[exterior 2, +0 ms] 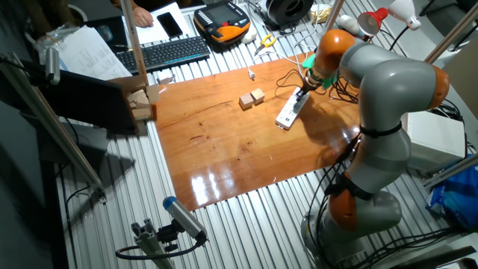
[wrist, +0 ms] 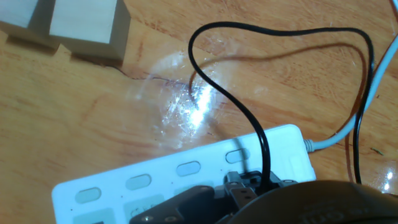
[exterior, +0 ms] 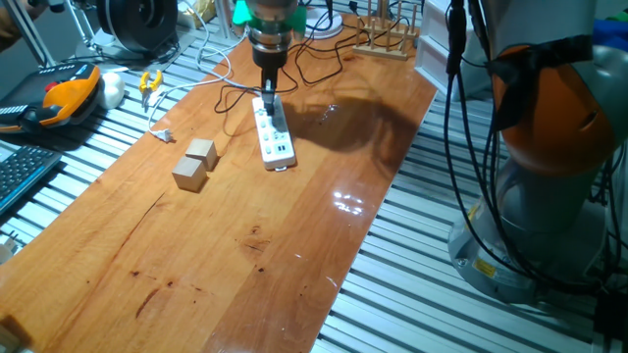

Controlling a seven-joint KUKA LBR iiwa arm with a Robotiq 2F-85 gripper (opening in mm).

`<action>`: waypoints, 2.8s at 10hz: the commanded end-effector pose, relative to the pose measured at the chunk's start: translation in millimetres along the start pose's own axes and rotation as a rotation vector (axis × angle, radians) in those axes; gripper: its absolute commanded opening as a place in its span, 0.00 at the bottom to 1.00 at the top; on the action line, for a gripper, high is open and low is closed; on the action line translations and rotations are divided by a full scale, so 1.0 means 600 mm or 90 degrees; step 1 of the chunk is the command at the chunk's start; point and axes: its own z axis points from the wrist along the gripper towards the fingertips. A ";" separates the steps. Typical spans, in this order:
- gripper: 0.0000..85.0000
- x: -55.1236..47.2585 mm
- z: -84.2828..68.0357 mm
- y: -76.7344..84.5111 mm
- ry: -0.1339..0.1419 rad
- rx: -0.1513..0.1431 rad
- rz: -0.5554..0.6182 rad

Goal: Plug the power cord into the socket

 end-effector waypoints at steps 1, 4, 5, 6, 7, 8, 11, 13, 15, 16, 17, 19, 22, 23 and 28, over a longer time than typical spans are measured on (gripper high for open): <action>0.00 0.001 0.002 0.004 -0.005 0.007 -0.001; 0.00 0.010 0.019 0.016 -0.019 0.023 -0.001; 0.00 0.013 0.025 0.019 -0.022 0.022 0.001; 0.00 0.014 0.028 0.018 -0.024 0.019 0.002; 0.00 0.014 0.031 0.017 -0.026 0.020 0.002; 0.00 0.012 0.033 0.016 -0.026 0.019 0.002; 0.20 0.008 0.028 0.012 -0.024 -0.001 0.028; 0.60 0.007 0.027 0.013 -0.028 -0.005 0.042; 0.80 0.004 0.025 0.013 -0.035 -0.012 0.058; 0.80 0.000 0.018 0.013 -0.035 -0.018 0.064; 0.80 -0.005 0.003 0.014 -0.028 -0.025 0.073; 0.80 -0.017 -0.047 0.014 0.000 -0.032 0.084; 0.40 -0.024 -0.107 0.015 0.028 -0.041 0.086; 0.40 -0.028 -0.126 0.021 0.044 -0.046 0.089; 0.00 -0.033 -0.178 0.033 0.081 -0.051 0.100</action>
